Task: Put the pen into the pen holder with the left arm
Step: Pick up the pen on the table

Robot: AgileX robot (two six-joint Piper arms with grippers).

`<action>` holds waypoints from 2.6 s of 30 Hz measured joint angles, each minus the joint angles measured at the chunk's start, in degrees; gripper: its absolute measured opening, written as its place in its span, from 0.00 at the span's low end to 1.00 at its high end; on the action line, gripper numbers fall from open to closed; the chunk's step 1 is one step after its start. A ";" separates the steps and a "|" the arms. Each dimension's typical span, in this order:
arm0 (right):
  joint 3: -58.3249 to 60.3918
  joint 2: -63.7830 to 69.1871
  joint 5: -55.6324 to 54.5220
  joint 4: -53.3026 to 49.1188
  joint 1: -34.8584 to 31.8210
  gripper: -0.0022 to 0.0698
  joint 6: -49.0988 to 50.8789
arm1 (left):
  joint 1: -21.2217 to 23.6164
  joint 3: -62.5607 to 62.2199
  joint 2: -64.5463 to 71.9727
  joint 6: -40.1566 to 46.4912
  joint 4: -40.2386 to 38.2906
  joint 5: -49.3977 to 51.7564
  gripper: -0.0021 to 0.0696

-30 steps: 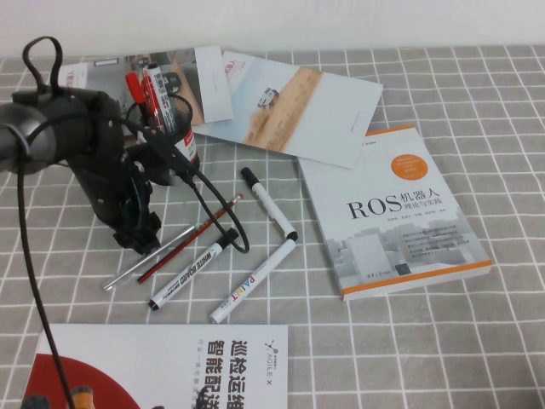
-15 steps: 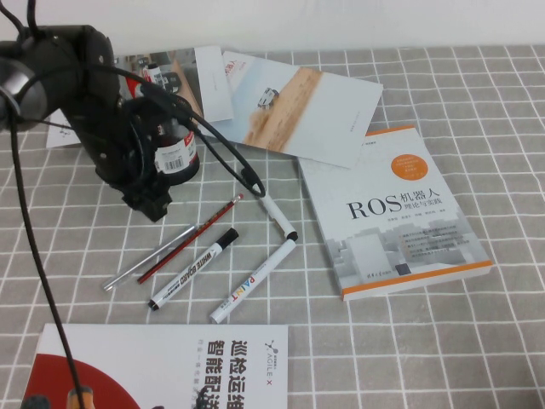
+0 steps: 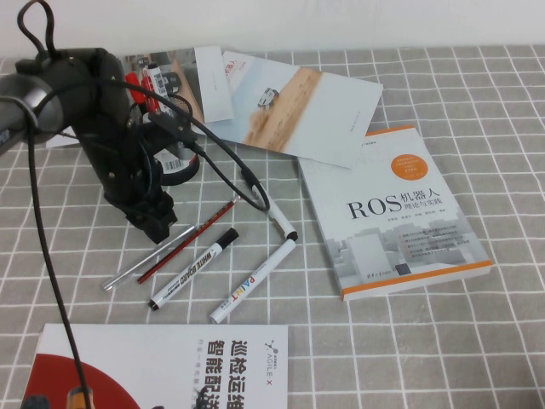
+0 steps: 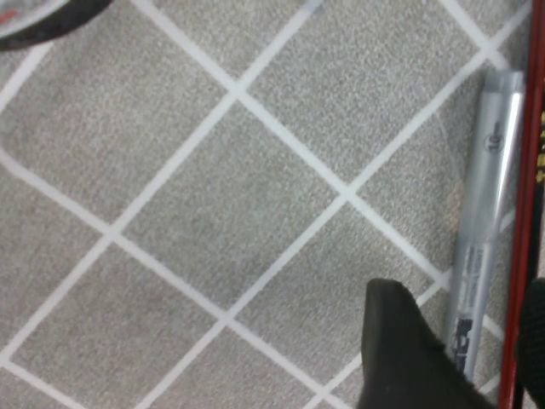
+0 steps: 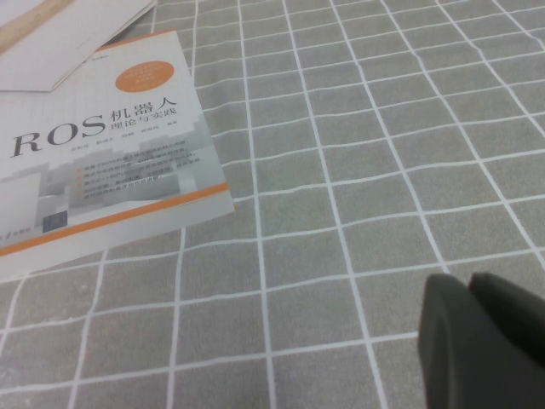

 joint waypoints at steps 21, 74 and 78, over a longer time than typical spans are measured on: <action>0.00 0.00 0.00 0.00 0.00 0.01 0.00 | -0.09 5.08 0.00 1.58 0.27 -0.20 0.39; 0.00 0.00 0.00 0.00 0.00 0.01 0.00 | -0.09 7.62 -13.10 -0.99 -7.06 -3.83 0.10; 0.00 0.00 0.00 0.00 0.00 0.01 0.00 | -0.09 7.97 -15.72 -1.75 -8.11 -3.48 0.10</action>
